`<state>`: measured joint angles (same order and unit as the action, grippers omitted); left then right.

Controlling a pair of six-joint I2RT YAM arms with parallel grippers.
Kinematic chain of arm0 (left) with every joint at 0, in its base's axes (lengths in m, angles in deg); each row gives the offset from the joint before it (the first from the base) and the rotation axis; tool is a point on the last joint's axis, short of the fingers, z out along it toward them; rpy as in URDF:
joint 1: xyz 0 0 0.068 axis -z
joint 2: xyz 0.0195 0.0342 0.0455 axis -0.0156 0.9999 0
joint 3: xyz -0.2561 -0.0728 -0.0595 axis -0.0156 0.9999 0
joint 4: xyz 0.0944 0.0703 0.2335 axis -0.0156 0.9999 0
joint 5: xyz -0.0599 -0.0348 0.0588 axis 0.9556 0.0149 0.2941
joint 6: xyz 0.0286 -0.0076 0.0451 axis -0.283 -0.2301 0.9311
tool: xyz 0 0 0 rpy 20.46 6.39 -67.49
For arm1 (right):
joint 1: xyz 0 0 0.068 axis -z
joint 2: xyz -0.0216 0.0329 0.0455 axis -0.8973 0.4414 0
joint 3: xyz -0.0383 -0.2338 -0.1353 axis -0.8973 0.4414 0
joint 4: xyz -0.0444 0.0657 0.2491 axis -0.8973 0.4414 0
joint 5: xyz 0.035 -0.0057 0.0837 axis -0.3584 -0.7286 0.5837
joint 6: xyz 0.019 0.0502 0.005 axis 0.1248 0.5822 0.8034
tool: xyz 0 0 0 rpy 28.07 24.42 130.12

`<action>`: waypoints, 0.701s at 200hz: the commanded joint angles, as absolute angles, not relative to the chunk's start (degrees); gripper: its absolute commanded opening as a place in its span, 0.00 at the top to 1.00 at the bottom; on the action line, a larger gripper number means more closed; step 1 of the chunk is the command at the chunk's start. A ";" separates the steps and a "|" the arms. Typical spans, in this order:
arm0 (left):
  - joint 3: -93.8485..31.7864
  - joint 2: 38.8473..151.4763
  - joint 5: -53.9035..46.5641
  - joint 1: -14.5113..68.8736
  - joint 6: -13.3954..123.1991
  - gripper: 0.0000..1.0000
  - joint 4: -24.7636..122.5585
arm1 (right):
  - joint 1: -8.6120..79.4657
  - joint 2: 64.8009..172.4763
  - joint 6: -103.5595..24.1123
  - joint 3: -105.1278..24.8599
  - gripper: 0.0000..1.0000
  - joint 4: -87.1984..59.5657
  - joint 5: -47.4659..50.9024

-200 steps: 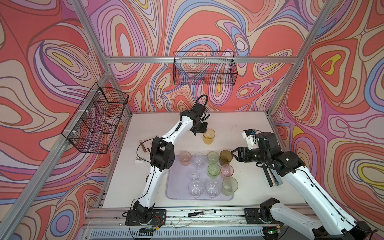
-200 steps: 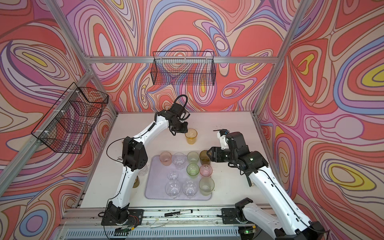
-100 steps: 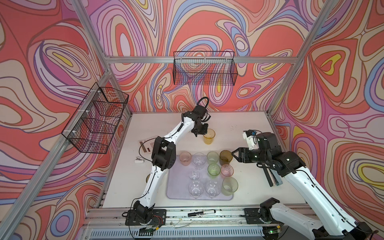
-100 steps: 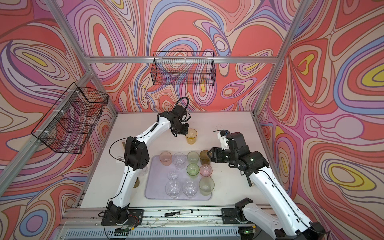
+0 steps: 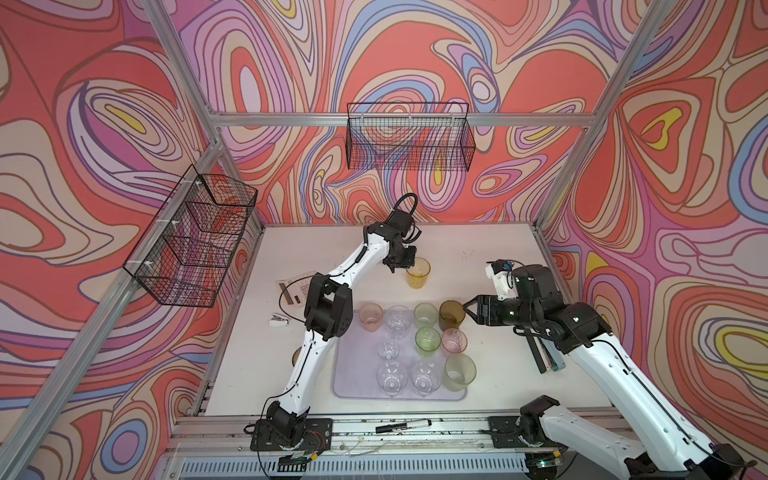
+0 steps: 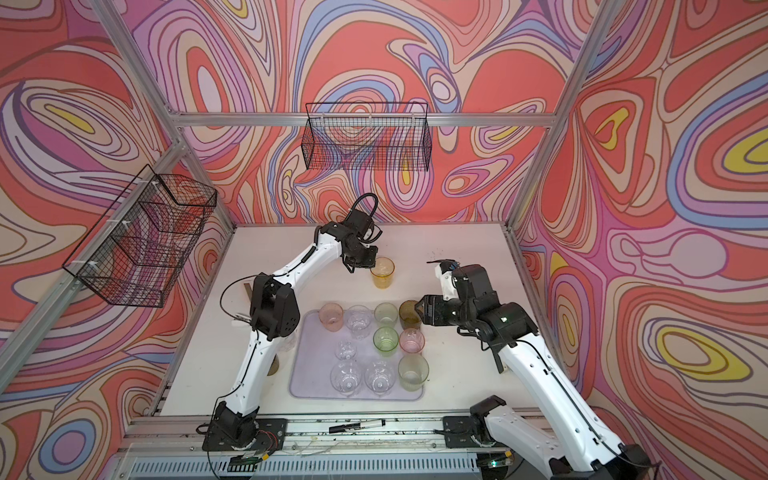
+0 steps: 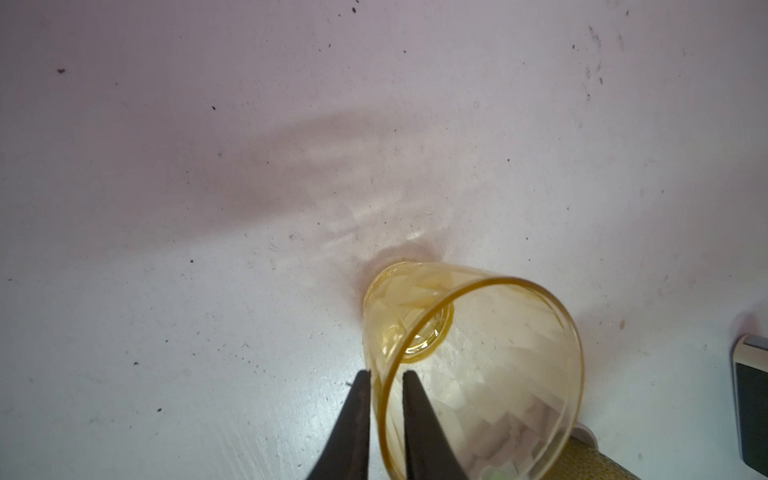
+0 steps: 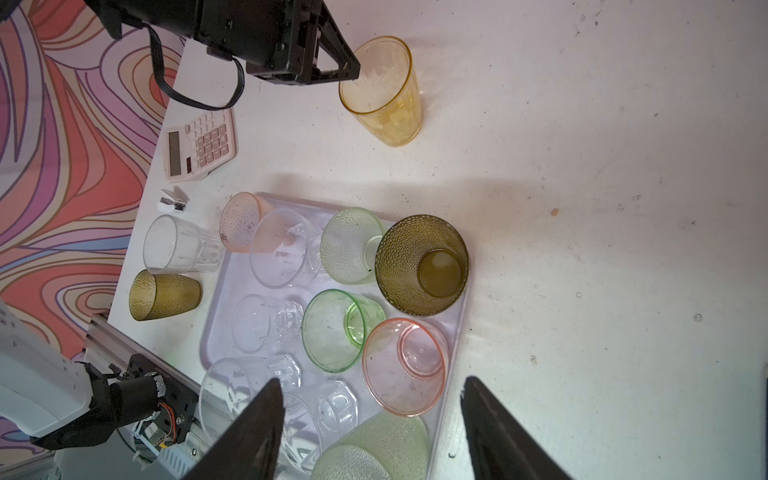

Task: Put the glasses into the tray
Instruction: 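Lower the left gripper and close it on the yellow glass rim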

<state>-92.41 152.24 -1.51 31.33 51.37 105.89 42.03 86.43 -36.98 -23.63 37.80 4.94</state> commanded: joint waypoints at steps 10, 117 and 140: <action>-93.99 153.73 -2.67 31.62 51.56 0.83 107.96 | 42.19 85.33 -37.56 -24.93 0.30 38.02 4.21; -94.34 151.23 -3.44 31.60 51.63 0.94 109.45 | 42.24 85.50 -37.47 -24.90 0.30 37.66 4.43; -94.55 149.99 -4.25 31.57 51.96 0.98 110.46 | 42.23 85.73 -37.54 -24.93 0.29 37.33 4.52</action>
<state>-92.43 152.63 -2.93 31.33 51.39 107.88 42.03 86.06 -36.98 -23.63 37.80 4.92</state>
